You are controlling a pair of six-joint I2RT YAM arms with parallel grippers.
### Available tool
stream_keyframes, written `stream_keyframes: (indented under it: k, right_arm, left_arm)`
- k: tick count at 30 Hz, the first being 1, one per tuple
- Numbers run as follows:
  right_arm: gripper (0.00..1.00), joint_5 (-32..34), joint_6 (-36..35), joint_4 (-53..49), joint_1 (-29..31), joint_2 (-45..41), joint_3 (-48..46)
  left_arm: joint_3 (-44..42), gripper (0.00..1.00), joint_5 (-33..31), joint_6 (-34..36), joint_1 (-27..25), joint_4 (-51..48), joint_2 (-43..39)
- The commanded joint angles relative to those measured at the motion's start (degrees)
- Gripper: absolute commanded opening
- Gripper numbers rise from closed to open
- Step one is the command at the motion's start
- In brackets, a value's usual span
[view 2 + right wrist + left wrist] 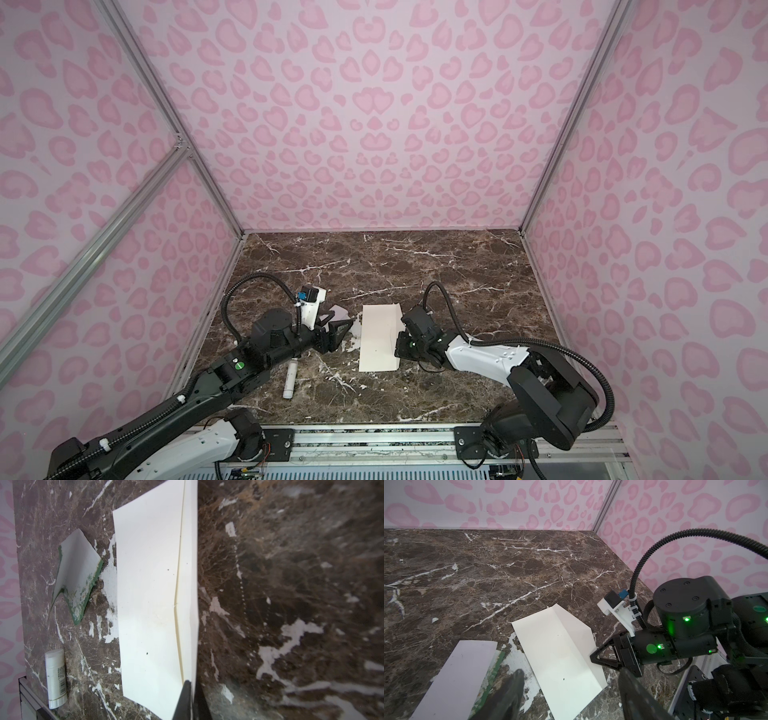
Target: Place the letter into the envelope and seal it
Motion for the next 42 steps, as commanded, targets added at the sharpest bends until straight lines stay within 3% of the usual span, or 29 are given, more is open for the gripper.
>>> stream_keyframes:
  k: [1,5,11,20,27,34,42]
  right_arm:
    - [0.23,1.0,0.1,0.0,0.1,0.3,0.0]
    - [0.35,2.3,-1.1,-2.5,0.1,-0.7,1.2]
    - [0.44,5.4,-3.1,-7.8,0.1,-3.6,3.2]
    - [0.48,12.9,-3.2,-14.3,-0.2,-10.6,6.3]
    - [0.48,15.6,2.9,-8.5,1.4,-12.2,7.9]
    - [0.48,16.1,7.7,-0.2,6.9,-3.0,13.8]
    - [0.49,12.8,12.0,6.4,11.7,12.2,23.1]
  left_arm:
    - [-0.1,0.74,0.1,0.6,0.3,0.5,0.1]
    - [-0.2,0.75,0.0,0.8,0.7,0.2,0.0]
    - [0.0,0.77,-0.9,1.2,1.5,-0.9,0.0]
    - [1.5,0.78,-6.7,2.6,2.4,-6.6,-2.2]
    - [1.4,0.78,-13.1,1.7,2.9,-10.6,-8.4]
    - [1.5,0.79,-20.5,0.7,3.0,-15.1,-16.8]
    - [2.4,0.8,-22.6,0.3,3.0,-20.6,-23.0]
